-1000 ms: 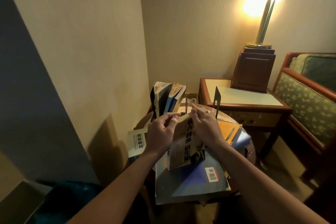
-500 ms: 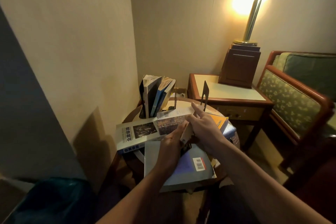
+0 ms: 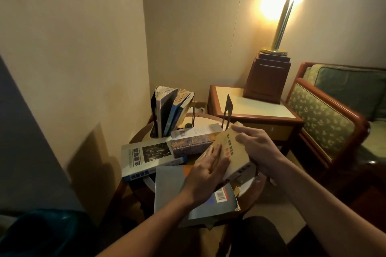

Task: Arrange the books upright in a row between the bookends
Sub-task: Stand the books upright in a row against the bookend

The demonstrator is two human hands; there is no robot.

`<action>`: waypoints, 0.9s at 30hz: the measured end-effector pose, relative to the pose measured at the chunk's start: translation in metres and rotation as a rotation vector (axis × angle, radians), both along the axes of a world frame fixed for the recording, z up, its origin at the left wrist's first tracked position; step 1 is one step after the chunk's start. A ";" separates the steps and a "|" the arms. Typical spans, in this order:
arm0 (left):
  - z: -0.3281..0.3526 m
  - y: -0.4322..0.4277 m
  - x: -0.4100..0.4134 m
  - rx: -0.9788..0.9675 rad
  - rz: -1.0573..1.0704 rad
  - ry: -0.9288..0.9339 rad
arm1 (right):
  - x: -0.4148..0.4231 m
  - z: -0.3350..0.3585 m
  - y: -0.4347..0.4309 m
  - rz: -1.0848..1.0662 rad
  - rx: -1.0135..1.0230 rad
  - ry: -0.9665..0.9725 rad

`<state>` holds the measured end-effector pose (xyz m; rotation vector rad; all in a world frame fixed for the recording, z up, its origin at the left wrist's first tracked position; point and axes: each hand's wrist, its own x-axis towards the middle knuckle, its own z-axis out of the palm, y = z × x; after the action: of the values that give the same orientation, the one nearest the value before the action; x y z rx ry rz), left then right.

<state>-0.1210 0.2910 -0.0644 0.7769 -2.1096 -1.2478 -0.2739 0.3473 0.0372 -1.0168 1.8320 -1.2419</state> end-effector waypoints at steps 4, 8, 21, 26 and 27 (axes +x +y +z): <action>0.017 -0.024 -0.005 -0.055 0.002 -0.014 | -0.015 0.022 -0.002 -0.002 -0.075 -0.071; 0.036 -0.066 -0.002 -0.188 0.128 -0.055 | -0.021 0.037 -0.020 -0.036 -0.177 -0.110; 0.046 -0.242 -0.005 -0.841 0.161 -0.768 | -0.017 0.044 -0.126 -0.071 -0.299 0.138; 0.044 -0.270 -0.005 -0.883 0.082 -0.899 | -0.015 0.050 -0.163 -0.034 -0.283 0.247; 0.044 -0.274 0.000 -0.887 0.108 -0.875 | -0.015 0.052 -0.169 -0.035 -0.283 0.257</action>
<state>-0.1211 0.0174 -0.0205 1.0620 -2.8400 0.2502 -0.2891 0.1786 0.0891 -1.3574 1.9062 -1.4781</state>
